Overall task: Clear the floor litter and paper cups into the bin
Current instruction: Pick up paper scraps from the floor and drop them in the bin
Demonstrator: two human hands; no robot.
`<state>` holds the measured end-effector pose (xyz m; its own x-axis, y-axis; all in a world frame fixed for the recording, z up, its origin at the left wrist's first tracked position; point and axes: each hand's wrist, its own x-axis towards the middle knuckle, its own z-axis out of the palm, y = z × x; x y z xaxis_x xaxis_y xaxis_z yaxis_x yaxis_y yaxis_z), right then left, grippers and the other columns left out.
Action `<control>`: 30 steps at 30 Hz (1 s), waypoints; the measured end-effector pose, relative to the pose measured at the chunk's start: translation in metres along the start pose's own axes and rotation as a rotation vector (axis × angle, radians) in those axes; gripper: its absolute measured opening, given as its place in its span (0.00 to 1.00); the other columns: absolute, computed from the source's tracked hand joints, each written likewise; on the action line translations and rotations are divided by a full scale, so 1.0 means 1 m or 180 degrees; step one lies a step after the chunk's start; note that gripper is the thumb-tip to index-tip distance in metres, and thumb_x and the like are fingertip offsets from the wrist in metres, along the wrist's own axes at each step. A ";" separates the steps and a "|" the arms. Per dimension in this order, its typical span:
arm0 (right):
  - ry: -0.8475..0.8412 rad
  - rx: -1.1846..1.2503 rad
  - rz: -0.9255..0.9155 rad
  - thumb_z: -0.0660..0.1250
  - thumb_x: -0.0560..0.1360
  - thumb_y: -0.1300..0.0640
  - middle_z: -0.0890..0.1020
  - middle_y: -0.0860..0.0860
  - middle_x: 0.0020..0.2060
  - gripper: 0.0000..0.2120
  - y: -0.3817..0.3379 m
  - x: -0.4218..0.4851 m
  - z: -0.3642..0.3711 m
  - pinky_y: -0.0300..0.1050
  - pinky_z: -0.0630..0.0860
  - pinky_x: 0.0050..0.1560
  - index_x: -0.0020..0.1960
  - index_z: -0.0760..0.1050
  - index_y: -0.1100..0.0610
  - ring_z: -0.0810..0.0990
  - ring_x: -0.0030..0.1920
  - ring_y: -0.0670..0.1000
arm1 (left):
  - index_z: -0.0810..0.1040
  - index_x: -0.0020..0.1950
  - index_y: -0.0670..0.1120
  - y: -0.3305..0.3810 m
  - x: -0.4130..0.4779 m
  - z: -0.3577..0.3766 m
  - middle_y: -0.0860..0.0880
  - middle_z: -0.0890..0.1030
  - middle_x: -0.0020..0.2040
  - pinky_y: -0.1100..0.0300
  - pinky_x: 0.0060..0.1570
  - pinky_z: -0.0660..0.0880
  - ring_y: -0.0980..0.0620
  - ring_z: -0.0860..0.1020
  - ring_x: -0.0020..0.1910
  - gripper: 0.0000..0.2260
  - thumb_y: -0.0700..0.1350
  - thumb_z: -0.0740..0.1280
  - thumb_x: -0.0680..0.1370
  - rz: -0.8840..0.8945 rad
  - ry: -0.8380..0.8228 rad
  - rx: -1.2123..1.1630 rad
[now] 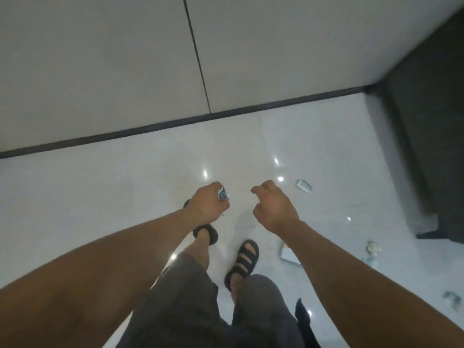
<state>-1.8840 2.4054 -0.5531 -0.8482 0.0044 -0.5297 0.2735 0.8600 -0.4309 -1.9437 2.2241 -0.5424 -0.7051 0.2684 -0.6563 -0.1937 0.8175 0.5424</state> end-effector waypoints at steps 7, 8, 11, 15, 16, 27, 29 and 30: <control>-0.0225 -0.0575 -0.0604 0.59 0.76 0.65 0.68 0.52 0.68 0.25 -0.097 -0.072 -0.020 0.42 0.71 0.58 0.72 0.69 0.55 0.73 0.63 0.54 | 0.71 0.42 0.46 -0.047 -0.142 -0.044 0.53 0.74 0.37 0.75 0.22 0.65 0.63 0.74 0.26 0.06 0.44 0.65 0.77 -0.0324 0.0625 -0.0763; -0.0259 -0.0607 -0.0667 0.59 0.76 0.66 0.68 0.52 0.68 0.25 -0.111 -0.078 -0.020 0.42 0.71 0.59 0.72 0.69 0.55 0.73 0.63 0.54 | 0.70 0.40 0.47 -0.056 -0.158 -0.050 0.54 0.74 0.37 0.75 0.22 0.64 0.64 0.73 0.25 0.07 0.44 0.65 0.77 -0.0385 0.0720 -0.0871; -0.0262 -0.0763 -0.0946 0.59 0.76 0.66 0.69 0.51 0.67 0.24 -0.158 -0.092 -0.013 0.41 0.71 0.59 0.71 0.70 0.55 0.74 0.62 0.53 | 0.72 0.42 0.47 -0.090 -0.200 -0.069 0.53 0.76 0.37 0.76 0.22 0.64 0.64 0.74 0.26 0.04 0.43 0.65 0.76 -0.0524 0.0988 -0.1113; -0.0217 -0.1025 -0.1322 0.59 0.77 0.64 0.69 0.49 0.66 0.23 -0.237 -0.107 0.009 0.42 0.73 0.59 0.71 0.70 0.53 0.74 0.61 0.53 | 0.75 0.48 0.43 -0.141 -0.253 -0.100 0.52 0.80 0.37 0.72 0.26 0.67 0.64 0.75 0.30 0.04 0.43 0.65 0.75 -0.0623 0.1350 -0.1393; -0.0214 -0.1062 -0.1395 0.59 0.77 0.63 0.69 0.49 0.66 0.23 -0.260 -0.111 0.017 0.42 0.73 0.58 0.71 0.70 0.53 0.74 0.61 0.53 | 0.75 0.48 0.43 -0.155 -0.268 -0.110 0.51 0.80 0.39 0.70 0.29 0.68 0.61 0.76 0.33 0.05 0.43 0.65 0.75 -0.0634 0.1455 -0.1459; -0.0454 -0.1443 -0.2563 0.61 0.76 0.61 0.68 0.47 0.66 0.24 -0.496 -0.151 0.127 0.42 0.73 0.57 0.71 0.69 0.50 0.74 0.61 0.51 | 0.73 0.46 0.44 -0.325 -0.407 -0.216 0.49 0.81 0.41 0.73 0.22 0.65 0.66 0.75 0.24 0.01 0.41 0.64 0.75 -0.0991 0.2478 -0.1980; -0.0476 -0.1503 -0.2780 0.61 0.76 0.61 0.69 0.47 0.66 0.24 -0.530 -0.150 0.137 0.42 0.73 0.57 0.71 0.69 0.50 0.74 0.61 0.51 | 0.73 0.46 0.44 -0.348 -0.417 -0.232 0.50 0.80 0.40 0.73 0.21 0.64 0.66 0.74 0.23 0.02 0.42 0.64 0.75 -0.1078 0.2596 -0.1954; -0.0476 -0.1521 -0.2866 0.61 0.76 0.61 0.69 0.48 0.66 0.24 -0.546 -0.148 0.140 0.42 0.73 0.57 0.71 0.69 0.51 0.74 0.61 0.51 | 0.74 0.46 0.44 -0.358 -0.421 -0.240 0.50 0.80 0.39 0.73 0.21 0.64 0.65 0.74 0.23 0.03 0.43 0.64 0.75 -0.1128 0.2645 -0.1927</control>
<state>-1.8442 1.8635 -0.3419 -0.5755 -0.7774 -0.2539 -0.6721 0.6264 -0.3948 -1.7415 1.6962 -0.3347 -0.7400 -0.5480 -0.3900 -0.6205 0.3327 0.7101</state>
